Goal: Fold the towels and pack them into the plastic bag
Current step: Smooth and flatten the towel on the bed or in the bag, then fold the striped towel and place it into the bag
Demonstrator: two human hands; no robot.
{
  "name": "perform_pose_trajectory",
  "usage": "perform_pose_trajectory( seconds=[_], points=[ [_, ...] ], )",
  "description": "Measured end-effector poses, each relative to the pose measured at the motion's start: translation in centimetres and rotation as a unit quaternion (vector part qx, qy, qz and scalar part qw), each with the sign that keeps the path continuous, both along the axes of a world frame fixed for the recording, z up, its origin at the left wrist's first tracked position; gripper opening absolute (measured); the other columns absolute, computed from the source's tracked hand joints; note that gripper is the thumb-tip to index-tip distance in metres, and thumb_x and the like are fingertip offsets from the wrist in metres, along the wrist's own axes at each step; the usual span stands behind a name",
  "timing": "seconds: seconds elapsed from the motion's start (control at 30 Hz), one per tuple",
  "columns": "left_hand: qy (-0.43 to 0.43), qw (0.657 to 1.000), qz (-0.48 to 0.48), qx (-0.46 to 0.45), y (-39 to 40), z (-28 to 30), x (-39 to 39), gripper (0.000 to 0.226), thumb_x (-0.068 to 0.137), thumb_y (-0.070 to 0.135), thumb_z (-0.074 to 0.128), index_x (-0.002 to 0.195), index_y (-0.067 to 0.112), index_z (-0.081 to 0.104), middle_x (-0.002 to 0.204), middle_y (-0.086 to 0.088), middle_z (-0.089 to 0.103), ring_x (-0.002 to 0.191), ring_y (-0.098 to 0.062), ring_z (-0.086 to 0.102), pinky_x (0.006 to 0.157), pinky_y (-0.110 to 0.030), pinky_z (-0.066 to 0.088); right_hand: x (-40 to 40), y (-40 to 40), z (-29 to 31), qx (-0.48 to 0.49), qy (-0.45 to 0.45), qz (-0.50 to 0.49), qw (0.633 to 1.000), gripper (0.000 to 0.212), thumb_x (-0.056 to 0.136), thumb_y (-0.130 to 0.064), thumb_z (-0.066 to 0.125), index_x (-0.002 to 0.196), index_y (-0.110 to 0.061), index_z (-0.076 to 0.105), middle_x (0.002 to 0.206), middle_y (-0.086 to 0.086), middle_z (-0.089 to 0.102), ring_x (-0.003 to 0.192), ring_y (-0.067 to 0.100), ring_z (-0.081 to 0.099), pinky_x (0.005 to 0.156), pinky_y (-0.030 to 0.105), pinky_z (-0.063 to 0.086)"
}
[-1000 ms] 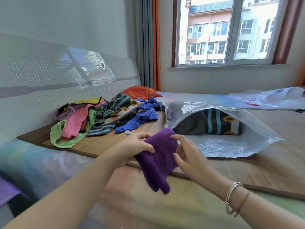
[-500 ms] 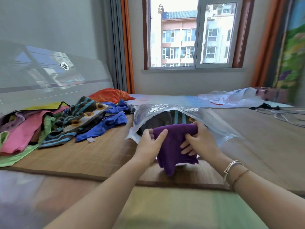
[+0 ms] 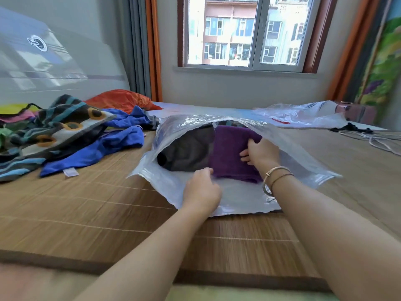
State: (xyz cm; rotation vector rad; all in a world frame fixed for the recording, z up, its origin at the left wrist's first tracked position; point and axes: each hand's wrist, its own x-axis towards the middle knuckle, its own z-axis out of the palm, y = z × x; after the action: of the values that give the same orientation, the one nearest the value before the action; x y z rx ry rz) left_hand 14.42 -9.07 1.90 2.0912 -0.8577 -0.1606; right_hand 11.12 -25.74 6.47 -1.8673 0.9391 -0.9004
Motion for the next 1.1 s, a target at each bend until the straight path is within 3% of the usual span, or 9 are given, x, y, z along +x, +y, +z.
perform_pose_trajectory(
  seconds=[0.07, 0.13, 0.2, 0.27, 0.33, 0.6, 0.87, 1.03, 1.1],
  points=[
    [-0.094, 0.985, -0.014, 0.145, -0.3, -1.7, -0.1, 0.048, 0.100, 0.032, 0.035, 0.147, 0.027, 0.032, 0.156, -0.003, 0.028, 0.143, -0.032, 0.024, 0.117, -0.047, 0.020, 0.4, -0.4, -0.7, -0.103, 0.063, -0.016, 0.993, 0.043, 0.092, -0.031, 0.050, 0.122, 0.000, 0.048, 0.101, 0.019, 0.069, 0.100, 0.038, 0.064, 0.098, 0.050, 0.045],
    [-0.143, 0.961, -0.024, 0.235, -0.4, -2.9, -0.3, 0.053, 0.101, 0.046, 0.022, 0.153, 0.034, 0.017, 0.163, -0.001, 0.007, 0.148, -0.033, -0.001, 0.119, -0.050, 0.000, 0.1, 0.6, -2.1, -0.194, 0.131, 0.043, 0.971, 0.071, 0.093, -0.023, 0.055, 0.150, -0.013, 0.014, 0.113, 0.019, 0.062, 0.105, 0.036, 0.060, 0.100, 0.047, 0.041],
    [-0.158, 0.952, -0.025, 0.262, -0.5, -3.4, -0.3, 0.056, 0.100, 0.053, 0.015, 0.154, 0.037, 0.006, 0.163, 0.001, -0.004, 0.148, -0.032, -0.010, 0.118, -0.052, -0.006, -0.2, 1.3, -4.0, -0.256, 0.218, 0.106, 0.936, 0.083, 0.093, -0.024, 0.057, 0.153, -0.027, -0.001, 0.134, 0.020, 0.047, 0.124, 0.037, 0.047, 0.103, 0.054, 0.038],
    [-0.169, 0.944, -0.024, 0.283, -0.5, -3.4, -0.4, 0.057, 0.099, 0.055, 0.011, 0.153, 0.039, 0.000, 0.162, 0.002, -0.009, 0.148, -0.032, -0.013, 0.116, -0.056, -0.009, -0.3, 1.2, -5.4, -0.282, 0.343, 0.122, 0.888, 0.076, 0.098, -0.033, 0.048, 0.152, -0.036, -0.005, 0.159, 0.012, 0.009, 0.146, 0.035, 0.011, 0.111, 0.065, 0.019],
    [-0.171, 0.939, -0.026, 0.297, -0.4, -3.4, -0.6, 0.057, 0.099, 0.056, 0.008, 0.152, 0.041, -0.003, 0.162, 0.002, -0.011, 0.148, -0.032, -0.015, 0.114, -0.059, -0.012, 0.1, 0.8, -5.4, -0.269, 0.392, 0.132, 0.869, 0.069, 0.101, -0.042, 0.036, 0.149, -0.044, -0.013, 0.161, 0.006, -0.013, 0.148, 0.031, -0.009, 0.110, 0.070, 0.008],
    [-0.181, 0.932, -0.034, 0.312, -0.2, -3.3, -0.8, 0.055, 0.099, 0.057, 0.008, 0.152, 0.044, -0.001, 0.162, 0.000, -0.011, 0.147, -0.033, -0.016, 0.112, -0.062, -0.014, 4.4, 0.6, -4.8, -0.238, 0.429, 0.119, 0.863, 0.074, 0.097, -0.055, 0.032, 0.147, -0.043, -0.021, 0.157, 0.007, -0.028, 0.145, 0.034, -0.021, 0.107, 0.073, -0.002],
    [-0.155, 0.953, -0.024, 0.260, 0.3, -2.8, -1.3, 0.052, 0.100, 0.053, 0.017, 0.150, 0.042, 0.018, 0.163, 0.000, 0.007, 0.149, -0.033, -0.002, 0.114, -0.060, -0.006, -0.6, 1.7, -3.5, -0.238, 0.399, 0.150, 0.873, 0.073, 0.096, -0.046, 0.039, 0.151, -0.041, -0.008, 0.161, 0.013, -0.009, 0.148, 0.035, -0.004, 0.116, 0.061, 0.006],
    [-0.128, 0.990, -0.001, 0.056, 3.2, -1.1, -3.9, 0.038, 0.100, 0.029, 0.039, 0.136, 0.025, 0.051, 0.140, 0.005, 0.053, 0.130, -0.018, 0.045, 0.117, -0.044, 0.019, -7.2, 6.4, -4.1, -0.249, 0.341, 0.169, 0.891, 0.069, 0.098, -0.028, 0.041, 0.154, -0.034, 0.001, 0.161, 0.016, 0.006, 0.148, 0.032, 0.008, 0.118, 0.047, 0.018],
    [-0.081, 0.996, -0.002, -0.041, 6.0, -0.6, -5.4, 0.035, 0.097, 0.021, 0.045, 0.129, 0.023, 0.058, 0.127, 0.006, 0.062, 0.117, -0.016, 0.056, 0.102, -0.033, 0.039, -9.4, 9.0, -3.9, -0.271, 0.298, 0.190, 0.896, 0.069, 0.096, -0.025, 0.045, 0.154, -0.031, 0.008, 0.160, 0.013, 0.013, 0.148, 0.027, 0.014, 0.117, 0.040, 0.021]
  ],
)
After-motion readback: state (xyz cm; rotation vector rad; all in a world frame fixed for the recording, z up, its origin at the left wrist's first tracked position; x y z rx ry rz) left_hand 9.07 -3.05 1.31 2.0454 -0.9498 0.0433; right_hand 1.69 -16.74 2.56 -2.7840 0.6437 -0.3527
